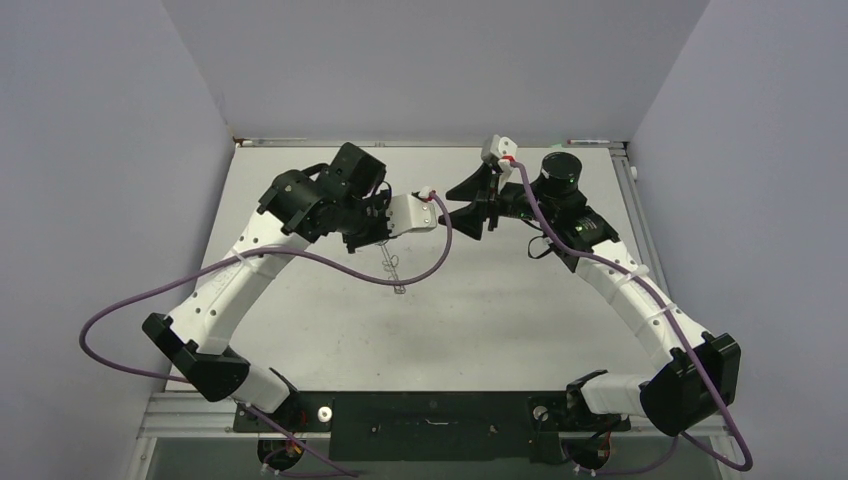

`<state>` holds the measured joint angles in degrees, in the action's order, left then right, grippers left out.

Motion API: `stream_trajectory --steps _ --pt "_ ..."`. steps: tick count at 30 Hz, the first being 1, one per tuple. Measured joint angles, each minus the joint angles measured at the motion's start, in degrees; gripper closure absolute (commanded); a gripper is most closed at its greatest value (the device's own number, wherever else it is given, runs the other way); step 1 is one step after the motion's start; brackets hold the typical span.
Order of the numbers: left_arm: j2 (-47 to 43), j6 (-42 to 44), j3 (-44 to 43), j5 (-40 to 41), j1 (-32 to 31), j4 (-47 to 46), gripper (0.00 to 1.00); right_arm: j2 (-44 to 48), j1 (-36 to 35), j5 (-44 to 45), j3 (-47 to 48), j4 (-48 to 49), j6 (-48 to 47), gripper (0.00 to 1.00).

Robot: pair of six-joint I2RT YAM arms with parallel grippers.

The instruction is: Remove the keys from the keyring

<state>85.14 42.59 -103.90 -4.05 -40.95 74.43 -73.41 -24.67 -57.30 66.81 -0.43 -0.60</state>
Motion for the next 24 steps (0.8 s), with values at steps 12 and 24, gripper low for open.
stream_trajectory --steps 12,24 --pt "6.9 -6.6 -7.7 1.5 -0.2 8.0 1.0 0.1 2.6 0.1 -3.2 3.2 2.0 0.53" --pt "14.6 -18.4 -15.1 0.8 -0.2 14.4 1.0 2.2 4.3 1.4 -8.7 7.7 6.5 0.58"
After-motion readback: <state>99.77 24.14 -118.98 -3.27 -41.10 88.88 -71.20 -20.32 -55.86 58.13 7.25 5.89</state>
